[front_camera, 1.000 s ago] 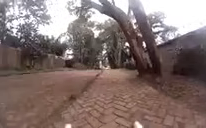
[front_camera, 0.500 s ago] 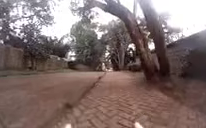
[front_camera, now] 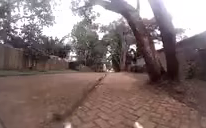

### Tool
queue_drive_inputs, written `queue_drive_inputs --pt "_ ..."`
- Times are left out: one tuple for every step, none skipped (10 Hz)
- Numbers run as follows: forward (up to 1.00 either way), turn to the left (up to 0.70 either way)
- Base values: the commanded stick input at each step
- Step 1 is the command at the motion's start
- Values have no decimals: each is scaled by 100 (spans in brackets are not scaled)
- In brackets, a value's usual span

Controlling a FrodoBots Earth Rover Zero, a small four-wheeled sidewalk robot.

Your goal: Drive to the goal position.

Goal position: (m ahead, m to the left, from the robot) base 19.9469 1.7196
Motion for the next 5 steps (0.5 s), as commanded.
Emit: queue_drive_inputs --pt "70 5" --pt "70 -35" --pt "70 -35" --pt "70 -35" --pt "70 -35"
